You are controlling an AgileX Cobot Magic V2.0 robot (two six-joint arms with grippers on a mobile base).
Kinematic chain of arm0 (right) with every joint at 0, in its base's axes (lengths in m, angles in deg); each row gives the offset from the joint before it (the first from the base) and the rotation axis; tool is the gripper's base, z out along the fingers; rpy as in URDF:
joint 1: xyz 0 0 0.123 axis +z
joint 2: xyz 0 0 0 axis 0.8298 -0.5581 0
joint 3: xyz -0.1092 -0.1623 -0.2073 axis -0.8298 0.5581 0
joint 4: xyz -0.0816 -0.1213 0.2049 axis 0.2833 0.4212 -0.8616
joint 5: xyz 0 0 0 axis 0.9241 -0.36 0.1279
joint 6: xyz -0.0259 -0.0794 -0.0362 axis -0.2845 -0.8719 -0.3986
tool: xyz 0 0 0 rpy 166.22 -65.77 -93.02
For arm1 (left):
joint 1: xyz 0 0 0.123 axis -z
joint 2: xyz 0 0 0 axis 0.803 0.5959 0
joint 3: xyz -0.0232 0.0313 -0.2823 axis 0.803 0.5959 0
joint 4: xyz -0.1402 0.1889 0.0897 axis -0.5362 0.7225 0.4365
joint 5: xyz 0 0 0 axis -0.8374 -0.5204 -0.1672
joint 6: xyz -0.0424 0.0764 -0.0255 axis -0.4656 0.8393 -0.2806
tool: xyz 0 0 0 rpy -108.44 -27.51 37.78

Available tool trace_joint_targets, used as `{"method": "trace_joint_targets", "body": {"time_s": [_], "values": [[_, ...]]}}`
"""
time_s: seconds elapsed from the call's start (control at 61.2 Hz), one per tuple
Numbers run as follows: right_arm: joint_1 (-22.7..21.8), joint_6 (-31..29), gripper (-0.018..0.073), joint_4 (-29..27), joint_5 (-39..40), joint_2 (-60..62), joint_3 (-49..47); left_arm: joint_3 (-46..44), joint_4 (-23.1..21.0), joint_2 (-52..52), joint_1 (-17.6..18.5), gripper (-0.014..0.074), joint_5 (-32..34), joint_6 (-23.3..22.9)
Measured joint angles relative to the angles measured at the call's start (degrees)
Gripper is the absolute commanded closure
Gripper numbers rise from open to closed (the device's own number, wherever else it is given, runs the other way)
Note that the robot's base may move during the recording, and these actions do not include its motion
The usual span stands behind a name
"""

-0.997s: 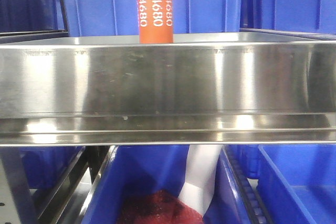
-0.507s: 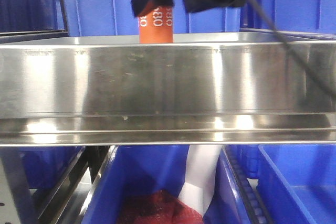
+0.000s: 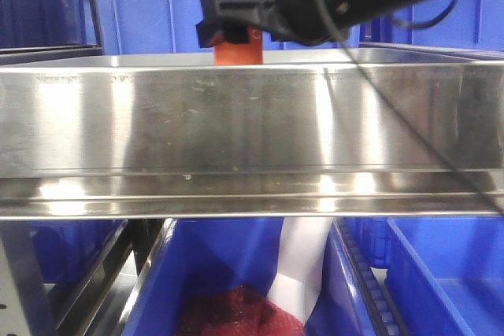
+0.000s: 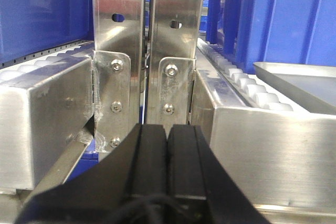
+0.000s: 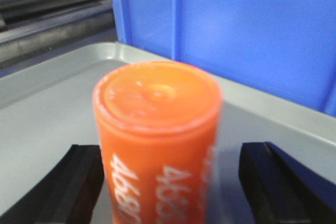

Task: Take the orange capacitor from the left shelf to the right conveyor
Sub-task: 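Reach the right gripper over the orange cylinder and close on it, then lift the orange cylinder off the shelf with the right gripper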

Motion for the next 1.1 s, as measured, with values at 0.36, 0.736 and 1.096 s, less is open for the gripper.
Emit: {"method": "trace_joint_targets", "body": {"time_s": [0.36,0.736,1.096], "values": [[0.0,0.0,0.0333,0.0,3.8,-0.9,-0.1,0.0,0.0,0.0,0.0,0.0701,0.0,0.0],[-1.7,0.0,0.0397,1.2,-1.8,5.9,-0.1,0.0,0.0,0.0,0.0,0.0701,0.0,0.0],[-10.4,0.0,0.0397,5.7,-19.9,25.9,4.9,0.0,0.0,0.0,0.0,0.0701,0.0,0.0]]}}
